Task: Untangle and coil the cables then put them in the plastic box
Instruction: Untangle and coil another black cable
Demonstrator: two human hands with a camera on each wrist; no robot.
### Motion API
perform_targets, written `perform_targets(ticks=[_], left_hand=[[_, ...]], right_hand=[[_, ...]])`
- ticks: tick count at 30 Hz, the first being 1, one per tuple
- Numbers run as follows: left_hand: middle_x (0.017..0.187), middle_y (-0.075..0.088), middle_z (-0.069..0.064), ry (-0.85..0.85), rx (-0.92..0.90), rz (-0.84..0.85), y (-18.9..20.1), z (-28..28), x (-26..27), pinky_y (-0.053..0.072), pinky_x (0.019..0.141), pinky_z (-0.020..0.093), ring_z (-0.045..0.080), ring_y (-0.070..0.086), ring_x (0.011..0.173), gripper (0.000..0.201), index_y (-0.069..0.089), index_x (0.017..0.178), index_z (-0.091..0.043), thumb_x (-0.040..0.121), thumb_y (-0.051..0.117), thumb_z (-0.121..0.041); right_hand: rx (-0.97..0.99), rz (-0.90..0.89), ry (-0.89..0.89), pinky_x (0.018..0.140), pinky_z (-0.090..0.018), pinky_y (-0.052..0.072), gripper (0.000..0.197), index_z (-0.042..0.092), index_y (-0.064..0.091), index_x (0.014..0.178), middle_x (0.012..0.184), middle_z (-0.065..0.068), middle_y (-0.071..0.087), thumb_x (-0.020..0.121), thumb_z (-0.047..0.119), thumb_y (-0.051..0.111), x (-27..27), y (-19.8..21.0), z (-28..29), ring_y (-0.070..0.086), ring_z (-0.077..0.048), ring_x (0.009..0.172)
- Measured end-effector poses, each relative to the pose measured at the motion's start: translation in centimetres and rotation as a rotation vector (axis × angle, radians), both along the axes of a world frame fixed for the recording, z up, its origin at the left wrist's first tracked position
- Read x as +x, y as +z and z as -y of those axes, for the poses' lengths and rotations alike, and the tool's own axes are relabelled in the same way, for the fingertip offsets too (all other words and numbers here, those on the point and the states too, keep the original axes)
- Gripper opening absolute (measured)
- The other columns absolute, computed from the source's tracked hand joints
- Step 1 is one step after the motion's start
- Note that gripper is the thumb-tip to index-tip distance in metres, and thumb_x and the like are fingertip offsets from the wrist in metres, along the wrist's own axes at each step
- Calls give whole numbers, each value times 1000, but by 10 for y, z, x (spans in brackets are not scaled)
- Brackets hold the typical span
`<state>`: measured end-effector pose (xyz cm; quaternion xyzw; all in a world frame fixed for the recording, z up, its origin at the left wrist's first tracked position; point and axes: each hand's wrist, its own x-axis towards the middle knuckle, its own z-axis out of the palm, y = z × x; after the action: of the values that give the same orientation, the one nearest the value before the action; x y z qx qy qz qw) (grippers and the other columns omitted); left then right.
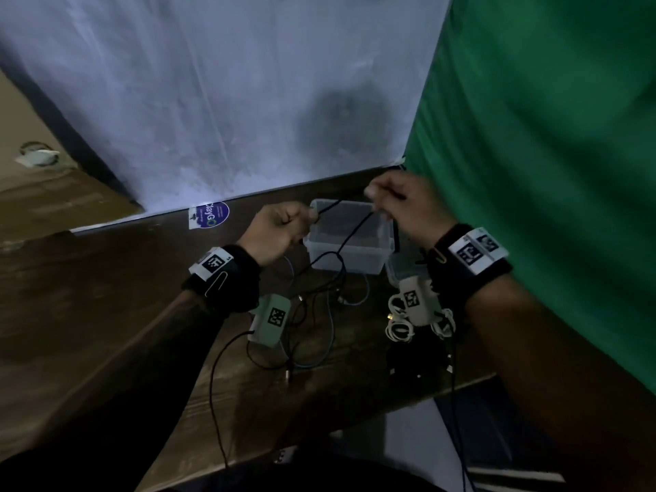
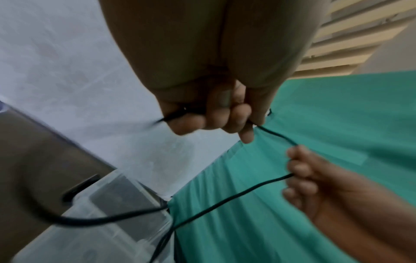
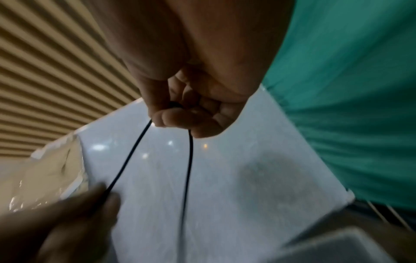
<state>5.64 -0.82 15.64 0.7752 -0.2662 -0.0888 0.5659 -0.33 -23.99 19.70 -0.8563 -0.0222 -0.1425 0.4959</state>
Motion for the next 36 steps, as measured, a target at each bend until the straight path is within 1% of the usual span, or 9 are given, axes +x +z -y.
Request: perform_targets(ticks=[7,13,17,22,24,26,29,32,36], left_hand=[[56,50,-12,94,4,-30,-30,-7,-10,32,52,15,0,38,52,25,65,94,6,98,53,-15],[80,65,-9,361,39,-36,-42,-28,14,47,76,26,-6,58,70,24,65,77,-21,96,56,-10],[56,55,-11,379,-70,-6,-7,-24,22,44,42,21,4,46,47,25,65,75,-22,96,55,-12],[75,70,-10,-5,-35,188,43,2,17,48,62,15,-5,58,68,6,70,87,-17,90,65,-18],[87,73,11,-101,-48,184,50,8,18,50,70,30,10,61,79,7,71,85,-22,87,65,-24],[83,72,4,-142,-61,169,51,7,21,51,69,34,12,62,78,8,72,85,-20,90,65,-20],[67,62,-7,-169,7,116,35,-9,30,43,59,23,4,53,63,37,70,85,0,93,61,-36],[70,56,15,-178,12,-57,-4,-34,42,40,63,30,17,50,68,46,70,87,-4,88,59,-48],[57,46,3,-109,77,-182,-40,-57,43,33,54,26,16,41,56,24,71,83,-15,98,53,-17]], right_hand=[[334,165,-213,59,-21,50,20,21,56,83,69,8,72,99,10,51,-23,43,56,64,-6,56],[339,188,-372,55,-22,45,19,21,59,83,77,4,72,98,13,52,-39,42,74,57,-5,54],[-208,-20,-446,78,-24,43,15,17,74,94,101,-2,68,88,27,65,-34,25,69,61,-14,88],[-217,-24,-148,104,-32,42,55,23,53,137,140,2,53,89,47,65,-21,22,-4,53,-13,124],[-132,-170,54,100,-37,48,48,24,56,130,126,7,63,90,49,62,-15,24,-37,60,-7,114],[-130,-156,71,77,-42,55,27,15,66,105,86,10,70,96,39,58,-12,30,-51,66,-3,78],[7,-21,-134,55,-16,37,22,10,64,86,50,24,55,101,21,52,-9,43,-37,52,8,49],[272,153,-428,51,-21,28,29,24,60,71,43,20,47,99,27,52,-10,62,4,41,2,40],[403,263,-556,41,-19,21,27,22,56,71,44,11,36,97,28,51,-17,73,37,27,-5,38]])
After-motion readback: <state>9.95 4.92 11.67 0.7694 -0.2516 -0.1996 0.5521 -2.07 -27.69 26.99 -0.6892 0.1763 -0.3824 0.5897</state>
